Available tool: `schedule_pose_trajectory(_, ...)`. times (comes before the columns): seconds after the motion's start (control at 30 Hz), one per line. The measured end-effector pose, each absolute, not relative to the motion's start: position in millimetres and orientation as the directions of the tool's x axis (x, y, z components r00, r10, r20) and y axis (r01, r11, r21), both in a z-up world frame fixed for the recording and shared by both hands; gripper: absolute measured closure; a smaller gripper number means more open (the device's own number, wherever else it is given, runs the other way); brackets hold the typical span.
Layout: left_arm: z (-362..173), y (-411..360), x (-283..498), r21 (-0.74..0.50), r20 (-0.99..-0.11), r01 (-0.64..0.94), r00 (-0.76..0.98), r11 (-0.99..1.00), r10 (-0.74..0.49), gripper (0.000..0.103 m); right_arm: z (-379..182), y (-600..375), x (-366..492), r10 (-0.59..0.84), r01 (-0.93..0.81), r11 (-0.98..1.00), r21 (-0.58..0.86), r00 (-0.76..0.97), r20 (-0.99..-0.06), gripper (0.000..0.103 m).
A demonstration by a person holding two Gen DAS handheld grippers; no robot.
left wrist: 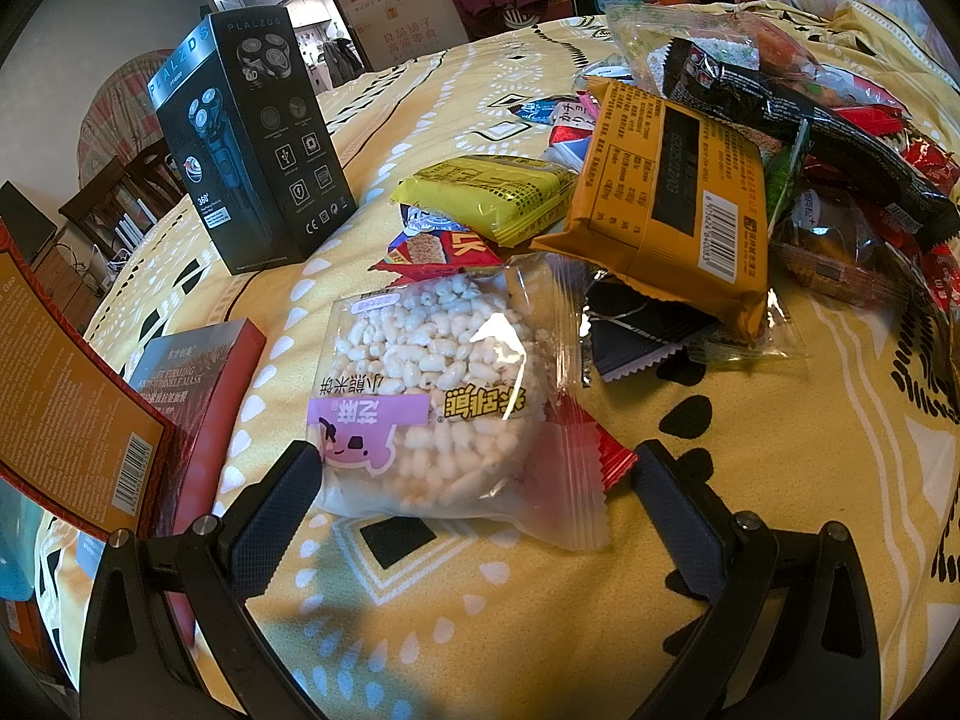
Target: Organize snacks
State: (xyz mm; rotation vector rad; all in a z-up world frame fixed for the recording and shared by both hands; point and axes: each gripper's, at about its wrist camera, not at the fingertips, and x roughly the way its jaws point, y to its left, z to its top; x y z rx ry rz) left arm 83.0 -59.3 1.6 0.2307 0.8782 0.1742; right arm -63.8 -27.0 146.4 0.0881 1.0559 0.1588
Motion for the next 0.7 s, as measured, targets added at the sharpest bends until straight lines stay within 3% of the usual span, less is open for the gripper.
schedule_pose_trajectory(0.7, 1.6, -59.3, 83.0, 0.27, -0.74, -0.056, 0.627, 0.961, 0.245, 0.0, 142.3, -19.6, -63.7, 0.151, -0.096, 0.988, 0.12, 0.456, -0.877, 0.0)
